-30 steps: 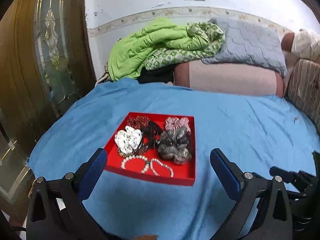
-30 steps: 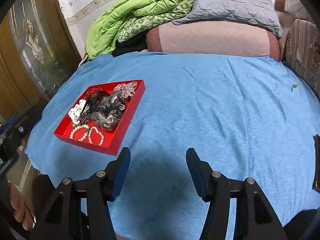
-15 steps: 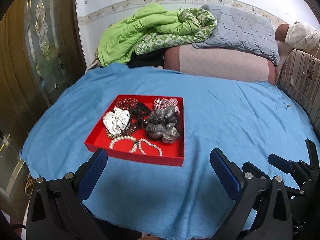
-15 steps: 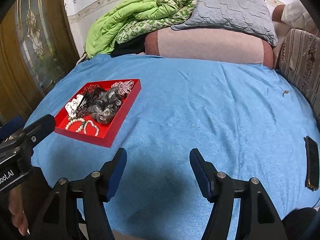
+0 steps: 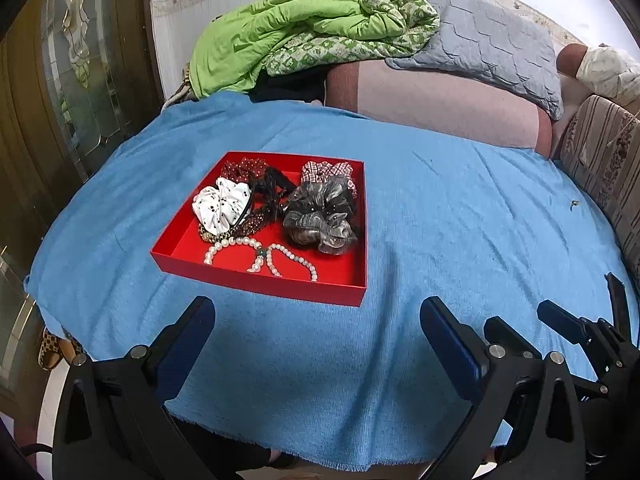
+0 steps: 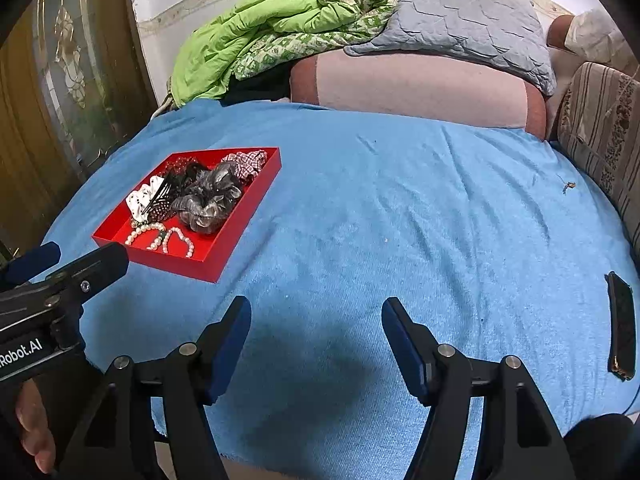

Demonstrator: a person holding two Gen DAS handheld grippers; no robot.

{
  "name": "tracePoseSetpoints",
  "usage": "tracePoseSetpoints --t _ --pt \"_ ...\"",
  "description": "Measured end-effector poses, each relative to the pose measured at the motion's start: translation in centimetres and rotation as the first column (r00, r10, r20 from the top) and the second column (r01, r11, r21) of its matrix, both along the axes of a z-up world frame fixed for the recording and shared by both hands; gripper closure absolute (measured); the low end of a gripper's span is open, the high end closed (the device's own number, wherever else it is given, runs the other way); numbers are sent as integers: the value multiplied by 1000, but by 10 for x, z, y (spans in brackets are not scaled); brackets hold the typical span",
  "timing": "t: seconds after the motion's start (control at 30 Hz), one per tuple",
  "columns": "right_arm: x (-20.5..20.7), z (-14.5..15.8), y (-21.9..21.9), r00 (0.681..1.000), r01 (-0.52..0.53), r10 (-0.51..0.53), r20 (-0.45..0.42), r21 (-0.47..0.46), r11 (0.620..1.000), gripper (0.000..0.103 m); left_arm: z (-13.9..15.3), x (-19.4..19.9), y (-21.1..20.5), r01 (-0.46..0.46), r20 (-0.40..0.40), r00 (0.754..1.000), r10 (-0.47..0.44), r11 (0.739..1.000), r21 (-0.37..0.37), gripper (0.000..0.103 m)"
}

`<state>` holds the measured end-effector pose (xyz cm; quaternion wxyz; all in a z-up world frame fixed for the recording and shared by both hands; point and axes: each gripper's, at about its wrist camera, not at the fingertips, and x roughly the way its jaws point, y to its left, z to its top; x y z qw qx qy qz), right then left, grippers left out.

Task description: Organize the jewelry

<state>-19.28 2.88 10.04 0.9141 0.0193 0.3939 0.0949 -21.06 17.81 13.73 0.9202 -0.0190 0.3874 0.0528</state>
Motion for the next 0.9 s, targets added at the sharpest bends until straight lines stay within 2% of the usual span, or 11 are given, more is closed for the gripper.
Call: tracePoseSetpoints --t 0.33,0.5,0.9 --pt "1 -5 5 1000 -11 11 -3 -16 1000 30 -9 7 2 -5 -33 999 5 1000 -2 1" --pt "0 -3 6 1000 -13 14 23 -23 1000 30 -13 11 5 -10 -47 999 10 1000 -10 1" --pt "3 -6 10 1000 -23 24 11 -43 999 30 -17 14 8 -7 -49 999 6 1000 -17 1"
